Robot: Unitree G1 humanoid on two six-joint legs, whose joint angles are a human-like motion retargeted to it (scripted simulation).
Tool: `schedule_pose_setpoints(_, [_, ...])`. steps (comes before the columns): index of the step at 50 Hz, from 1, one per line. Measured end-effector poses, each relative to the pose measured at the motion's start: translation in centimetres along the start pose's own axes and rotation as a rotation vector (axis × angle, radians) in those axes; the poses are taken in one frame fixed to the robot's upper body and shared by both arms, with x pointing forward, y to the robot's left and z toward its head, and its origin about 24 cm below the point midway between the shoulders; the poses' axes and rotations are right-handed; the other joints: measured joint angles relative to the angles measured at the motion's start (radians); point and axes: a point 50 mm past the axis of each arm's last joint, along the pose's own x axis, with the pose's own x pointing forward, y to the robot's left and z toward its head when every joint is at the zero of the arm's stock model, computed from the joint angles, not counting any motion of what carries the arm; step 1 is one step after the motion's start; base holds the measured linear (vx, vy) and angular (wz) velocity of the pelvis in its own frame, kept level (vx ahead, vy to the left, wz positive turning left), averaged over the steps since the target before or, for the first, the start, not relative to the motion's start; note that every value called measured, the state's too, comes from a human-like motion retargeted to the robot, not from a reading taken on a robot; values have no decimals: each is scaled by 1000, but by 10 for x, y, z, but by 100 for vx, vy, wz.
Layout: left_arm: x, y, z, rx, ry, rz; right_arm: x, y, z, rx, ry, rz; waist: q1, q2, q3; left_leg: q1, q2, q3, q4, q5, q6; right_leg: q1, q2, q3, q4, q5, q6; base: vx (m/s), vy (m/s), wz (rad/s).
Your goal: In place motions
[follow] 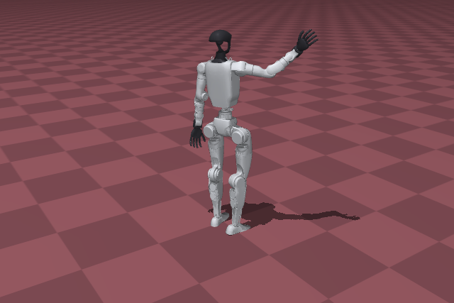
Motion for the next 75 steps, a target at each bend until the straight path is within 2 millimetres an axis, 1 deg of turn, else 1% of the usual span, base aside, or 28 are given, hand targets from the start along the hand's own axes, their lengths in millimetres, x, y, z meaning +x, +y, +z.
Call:
schedule_pose_setpoints(3, [0, 5, 2, 11, -3, 9, -6, -4, -78, 59, 499, 203, 14, -5, 15, 5, 1, -1, 1, 1, 2, 8, 3, -2, -2, 0, 0, 0, 0, 0])
schedule_pose_setpoints(6, [0, 5, 3, 2, -5, 13, -23, -23, -135, 139, 837, 287, 13, -5, 21, 5, 2, -13, 0, 2, 2, 12, 5, -16, -4, -2, 1, 3, -1, 17])
schedule_pose_setpoints(9, [0, 2, 2, -31, -2, 7, -37, -40, -162, 247, 1015, 142, -1, -1, 28, 9, 1, -33, 1, 0, 2, 18, 4, -37, -4, -5, 3, 1, 0, 34])
schedule_pose_setpoints(10, [0, 1, 1, -45, 0, 4, -39, -44, -165, 292, 1037, 59, -5, 0, 30, 12, 1, -40, 1, -1, 2, 21, 4, -44, -4, -5, 3, -1, 2, 25])
schedule_pose_setpoints(12, [0, 2, 1, -55, 7, -1, -35, -45, -159, 376, 979, -93, -3, 0, 33, 17, 0, -44, 1, -2, 3, 24, 3, -47, -2, -6, 3, 0, 0, 0])
schedule_pose_setpoints(15, [-1, 6, 1, -35, 20, -10, -25, -34, -128, 447, 786, -148, 16, 1, 32, 22, -1, -32, -1, -2, 3, 24, 3, -35, 0, -6, 2, 0, 2, -16])
schedule_pose_setpoints(17, [-1, 8, 1, -16, 29, -9, -17, -21, -93, 455, 606, -74, 30, 2, 32, 22, 0, -19, 0, 0, 2, 24, 3, -23, 0, -4, 0, 0, 0, -28])
schedule_pose_setpoints(20, [-1, 10, 3, 7, 27, 13, -8, -8, -23, 423, 232, 37, 37, 7, 38, 22, 4, -6, 2, 1, -1, 25, 1, -13, 2, -2, 0, 0, 0, -7])
schedule_pose_setpoints(24, [-1, 9, 4, -11, 26, 26, -7, -19, 77, 250, -402, 10, 31, 8, 49, 31, 3, -1, -2, -2, -4, 24, -2, -10, 3, 1, 0, 0, 0, 0])
schedule_pose_setpoints(27, [-1, 7, 1, -43, 37, 11, -25, -34, 144, 140, -865, -90, 24, 5, 44, 37, 1, -1, -9, -5, -5, 18, -6, -8, 4, 3, 1, 0, 0, 0])
schedule_pose_setpoints(31, [-1, 10, -3, -62, 54, 4, -75, -56, 211, 115, -1381, -230, 30, -9, 46, 50, -2, 8, -13, -10, -6, 20, -8, 2, 5, 5, -2, 0, -1, -5])
schedule_pose_setpoints(34, [-1, 17, -4, -38, 57, 30, -119, -78, 240, 196, -1688, -321, 43, -21, 55, 55, 3, 22, -9, -11, -8, 27, -6, 17, 7, 5, -4, 2, -4, -21])
schedule_pose_setpoints(37, [-1, 23, -6, -7, 58, 52, -153, -94, 250, 379, -1884, -394, 43, -27, 54, 54, 7, 30, -6, -10, -9, 32, -1, 24, 6, 4, -7, 0, 0, 0])
schedule_pose_setpoints(40, [-1, 16, -4, 2, 49, 37, -161, -97, 252, 521, -1944, -438, 28, -10, 46, 49, 9, 28, -6, -8, -8, 32, 2, 22, 5, 2, -7, 0, 0, 0])
schedule_pose_setpoints(42, [-1, 5, 2, -10, 36, 8, -146, -88, 252, 501, -1881, -464, 17, 12, 43, 48, 7, 21, -8, -9, -6, 31, 4, 14, 5, 1, -7, 0, 1, 10])
schedule_pose_setpoints(45, [-1, -12, 9, -44, 21, -36, -107, -69, 246, 312, -1686, -473, -1, 44, 36, 45, 4, 9, -11, -10, -4, 27, 4, 2, 3, -1, -6, 0, 3, 22])
schedule_pose_setpoints(47, [-1, -15, 7, -70, 31, -46, -76, -52, 223, 150, -1478, -418, -18, 40, 25, 41, 1, -1, -12, -10, -3, 24, 3, -8, 2, -2, -5, 1, 3, 23])
schedule_pose_setpoints(50, [-1, -15, 1, -84, 45, -52, -36, -28, 167, -55, -1119, -231, -26, 30, 7, 32, -3, -9, -13, -8, -2, 18, 1, -14, 1, -4, -4, 0, 0, 0])
schedule_pose_setpoints(54, [-1, -9, -1, -62, 51, -50, -3, -5, 73, -117, -531, 71, -8, 22, -11, 20, -7, -11, -13, -7, 1, 7, 0, -13, 1, -3, -3, 0, 0, 0])
schedule_pose_setpoints(57, [-1, -11, 1, -51, 49, -57, 8, -2, 7, -62, -100, 257, 3, 29, -24, 9, -6, -11, -12, -5, 0, -3, -3, -12, 1, -3, 0, 0, 0, 0])
schedule_pose_setpoints(60, [-1, -14, 2, -60, 46, -61, 1, -3, -50, 68, 319, 312, 0, 37, -30, 3, -8, -13, -9, -6, -1, -8, -8, -18, -1, -2, 1, -1, 4, -1])
schedule_pose_setpoints(62, [-1, -15, 2, -72, 44, -63, -9, -5, -77, 208, 532, 279, -7, 41, -29, 2, -10, -17, -7, -6, -2, -8, -9, -21, -2, -2, 0, 0, 0, 0])
schedule_pose_setpoints(64, [-1, -15, 2, -77, 44, -65, -16, -8, -94, 361, 678, 186, -10, 44, -29, 1, -10, -17, -5, -7, -2, -8, -9, -20, -1, -2, 0, 0, 0, 0])
schedule_pose_setpoints(65, [-1, -15, 2, -77, 45, -66, -20, -10, -100, 435, 738, 124, -10, 46, -29, 1, -9, -17, -5, -7, -2, -9, -9, -19, -1, -2, 0, 0, 0, 0])
schedule_pose_setpoints(67, [-1, -16, 2, -68, 44, -71, -25, -9, -99, 585, 788, 17, -12, 52, -33, 1, -8, -14, -6, -8, -1, -10, -6, -17, -1, -2, 0, 0, 0, 0])
schedule_pose_setpoints(69, [-1, -16, 3, -58, 43, -75, -25, -8, -84, 693, 725, -60, -13, 59, -35, 0, -5, -10, -5, -8, -1, -11, -5, -13, 0, -2, -1, 0, 0, 0])
schedule_pose_setpoints(72, [-1, -16, 4, -55, 36, -72, -21, -10, -43, 710, 490, -101, -10, 68, -34, 0, -1, 3, -3, -8, -2, -11, -3, 0, 2, -1, -3, 0, 1, -14])
schedule_pose_setpoints(75, [-1, -16, 5, -56, 27, -76, -18, -11, 15, 648, 170, -29, -3, 74, -31, -1, 1, 17, 1, -8, -4, -11, -2, 13, 2, 1, -5, 0, -2, -20])
